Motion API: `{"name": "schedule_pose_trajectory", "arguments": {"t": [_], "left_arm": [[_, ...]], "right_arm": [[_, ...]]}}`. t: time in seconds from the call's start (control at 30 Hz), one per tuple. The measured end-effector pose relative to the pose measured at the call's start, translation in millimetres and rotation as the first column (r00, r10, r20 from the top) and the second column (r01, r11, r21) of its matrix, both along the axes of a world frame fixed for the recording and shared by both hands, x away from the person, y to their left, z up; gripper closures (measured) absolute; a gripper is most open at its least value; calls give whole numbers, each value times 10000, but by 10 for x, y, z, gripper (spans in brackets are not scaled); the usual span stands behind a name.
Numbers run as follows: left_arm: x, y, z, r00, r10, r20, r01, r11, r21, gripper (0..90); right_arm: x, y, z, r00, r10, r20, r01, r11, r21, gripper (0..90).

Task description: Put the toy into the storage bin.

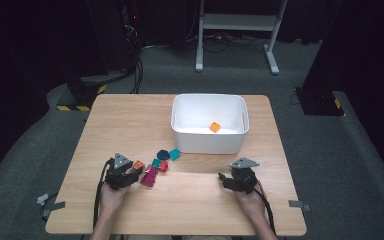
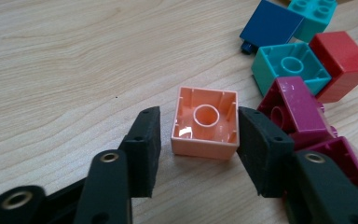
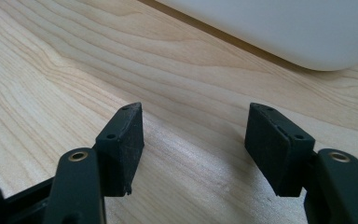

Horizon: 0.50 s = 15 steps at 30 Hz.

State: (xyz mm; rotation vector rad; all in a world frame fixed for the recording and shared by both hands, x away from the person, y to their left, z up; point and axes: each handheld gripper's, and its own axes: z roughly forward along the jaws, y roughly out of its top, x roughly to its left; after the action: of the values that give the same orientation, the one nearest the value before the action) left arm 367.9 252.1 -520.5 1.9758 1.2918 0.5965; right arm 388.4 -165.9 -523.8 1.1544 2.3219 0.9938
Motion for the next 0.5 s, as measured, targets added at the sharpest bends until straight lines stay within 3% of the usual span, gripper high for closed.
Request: {"name": "schedule_pose_trajectory", "arguments": {"t": [0.23, 0.3, 0.5], "left_arm": [[4, 2, -4, 10000, -44, -43, 44, 10000, 24, 586], [0, 14, 6, 9998, -52, -174, 50, 9999, -134, 587], [-36, 39, 69, 9987, -162, -478, 158, 9998, -96, 588]], "right_arm": [[0, 0, 0, 10000, -2, -2, 2, 10000, 0, 373], [1, -1, -1, 10000, 11, 16, -11, 10000, -10, 373], [0, 0, 0, 10000, 10, -7, -10, 10000, 0, 368]]}}
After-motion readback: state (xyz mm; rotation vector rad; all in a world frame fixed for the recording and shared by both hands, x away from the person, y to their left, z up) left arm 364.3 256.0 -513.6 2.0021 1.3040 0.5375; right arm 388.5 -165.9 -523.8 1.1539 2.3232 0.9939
